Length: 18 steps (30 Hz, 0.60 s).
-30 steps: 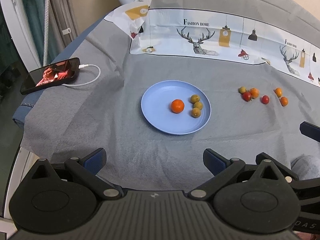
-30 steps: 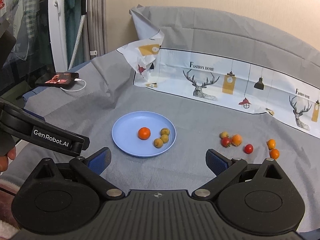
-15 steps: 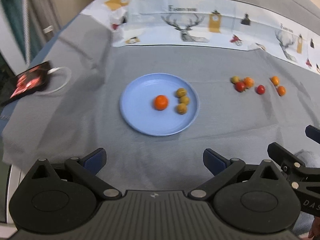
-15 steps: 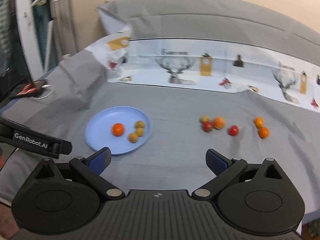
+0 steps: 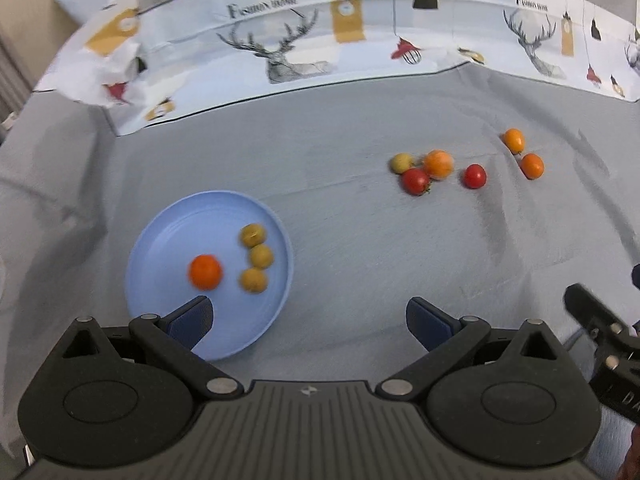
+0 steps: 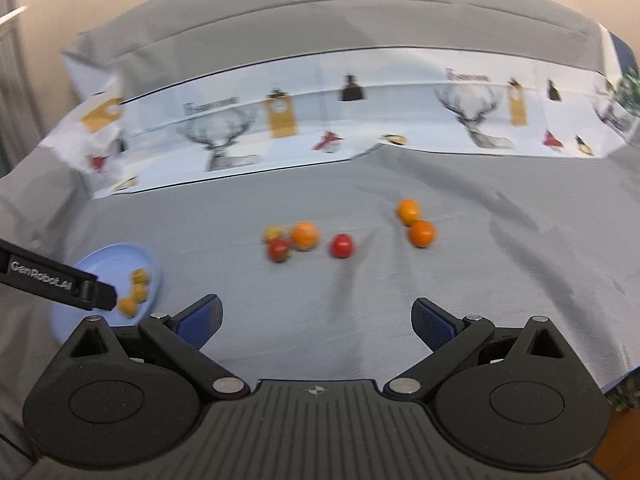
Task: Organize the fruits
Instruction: 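Move both tools toward the remaining fruits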
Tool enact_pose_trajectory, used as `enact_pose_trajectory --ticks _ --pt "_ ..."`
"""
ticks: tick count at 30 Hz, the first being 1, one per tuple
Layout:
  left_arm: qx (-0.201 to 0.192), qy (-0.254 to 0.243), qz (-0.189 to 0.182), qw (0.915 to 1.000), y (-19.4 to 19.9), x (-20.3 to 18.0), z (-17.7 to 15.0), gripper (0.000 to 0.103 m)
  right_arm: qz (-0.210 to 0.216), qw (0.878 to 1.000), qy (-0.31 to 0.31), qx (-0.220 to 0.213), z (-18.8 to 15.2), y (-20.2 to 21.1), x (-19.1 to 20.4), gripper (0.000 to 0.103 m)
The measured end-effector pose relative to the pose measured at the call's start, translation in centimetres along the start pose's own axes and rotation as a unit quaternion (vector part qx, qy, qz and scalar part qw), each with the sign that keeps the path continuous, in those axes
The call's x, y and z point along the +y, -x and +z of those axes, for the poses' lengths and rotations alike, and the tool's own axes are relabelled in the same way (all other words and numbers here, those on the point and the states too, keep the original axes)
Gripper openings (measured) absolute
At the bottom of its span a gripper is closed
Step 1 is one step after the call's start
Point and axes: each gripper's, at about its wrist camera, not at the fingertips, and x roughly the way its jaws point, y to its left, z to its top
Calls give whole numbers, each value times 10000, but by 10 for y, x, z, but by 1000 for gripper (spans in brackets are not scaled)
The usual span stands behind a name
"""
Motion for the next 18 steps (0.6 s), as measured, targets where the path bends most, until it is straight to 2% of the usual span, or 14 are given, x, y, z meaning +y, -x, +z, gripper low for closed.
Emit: enact_pose_trajectory --ticks 9,18 --pt "218 -233 12 9995 -71 -44 47 103 -544 9979 -347 1 14 -67 -61 100" --pt "344 -401 -43 9986 -143 -78 85 103 -911 9949 -439 32 25 -145 -101 100"
